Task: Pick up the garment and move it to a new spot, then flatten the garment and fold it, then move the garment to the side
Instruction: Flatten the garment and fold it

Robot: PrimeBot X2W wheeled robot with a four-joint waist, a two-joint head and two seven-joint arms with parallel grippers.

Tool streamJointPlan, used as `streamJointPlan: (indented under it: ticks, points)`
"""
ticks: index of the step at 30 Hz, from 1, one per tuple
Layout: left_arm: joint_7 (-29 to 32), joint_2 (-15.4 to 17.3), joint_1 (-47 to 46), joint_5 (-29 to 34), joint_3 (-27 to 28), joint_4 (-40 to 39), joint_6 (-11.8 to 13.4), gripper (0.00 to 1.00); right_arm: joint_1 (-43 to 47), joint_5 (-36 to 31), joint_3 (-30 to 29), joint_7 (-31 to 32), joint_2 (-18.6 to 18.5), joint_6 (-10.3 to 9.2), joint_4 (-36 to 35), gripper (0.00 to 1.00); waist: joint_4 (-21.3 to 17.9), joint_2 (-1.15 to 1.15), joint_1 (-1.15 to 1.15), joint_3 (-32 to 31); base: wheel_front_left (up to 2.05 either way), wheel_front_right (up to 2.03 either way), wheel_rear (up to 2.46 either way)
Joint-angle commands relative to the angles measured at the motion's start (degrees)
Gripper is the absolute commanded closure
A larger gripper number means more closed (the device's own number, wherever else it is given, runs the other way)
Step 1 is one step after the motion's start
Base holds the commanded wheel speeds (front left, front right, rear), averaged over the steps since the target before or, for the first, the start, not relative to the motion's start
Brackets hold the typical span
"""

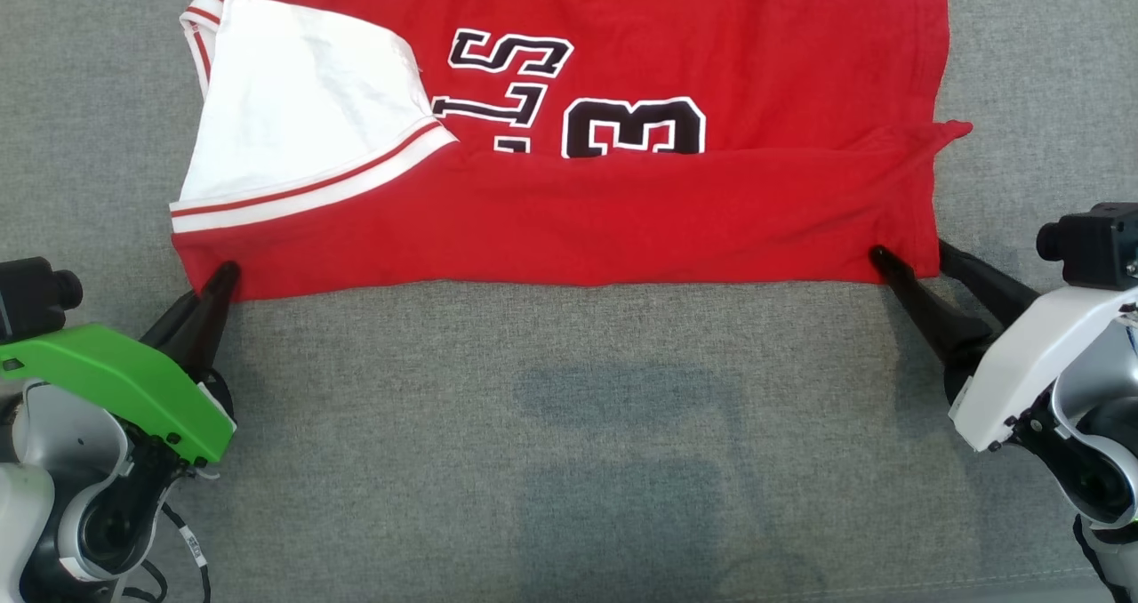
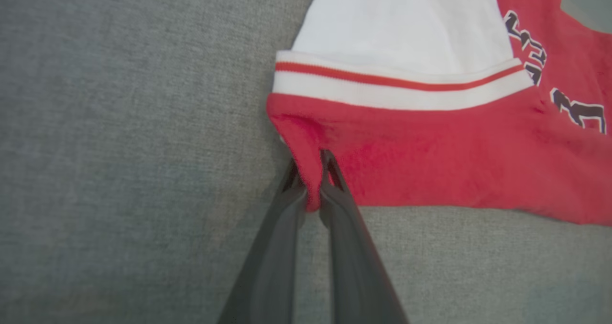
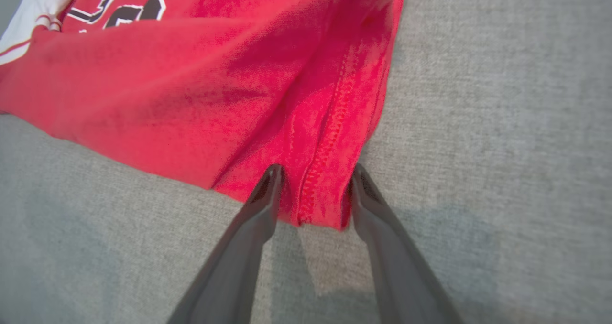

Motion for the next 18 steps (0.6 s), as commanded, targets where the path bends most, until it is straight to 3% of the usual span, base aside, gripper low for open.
streamJointPlan:
  ticks: [1,9,14,18]
  points:
    - [0.4,-0.6,-0.8,-0.3,-0.4,0.5,-0.5,1.0,-0.5,1.4,1.5,0.9,0.2,0.01,1.7,1.0,0.2,0.0,0.0,-0.3,0.0,0.0,0.0]
    - [0.3,1.2,2.4,-2.4,1.4,0.0,-1.4,1.0,0.8,5.9,-2.6,3.6,-3.4,-0.05,0.9,1.0,0.1,0.0,0.0,-2.2,0.0,0.0,0.0]
    - [-1.4,3.1,10.2,-4.3,4.3,-5.9,-0.5,1.0,4.4,9.6,-8.2,9.5,-6.6,-0.06,-0.7,1.0,0.0,0.0,0.0,-4.2,0.0,0.0,0.0]
    - [-4.7,1.3,17.0,-4.8,5.4,-11.9,1.4,1.0,8.7,12.3,-11.0,13.5,-7.2,-0.06,-2.2,1.0,0.4,0.0,0.0,-4.9,0.0,0.0,0.0]
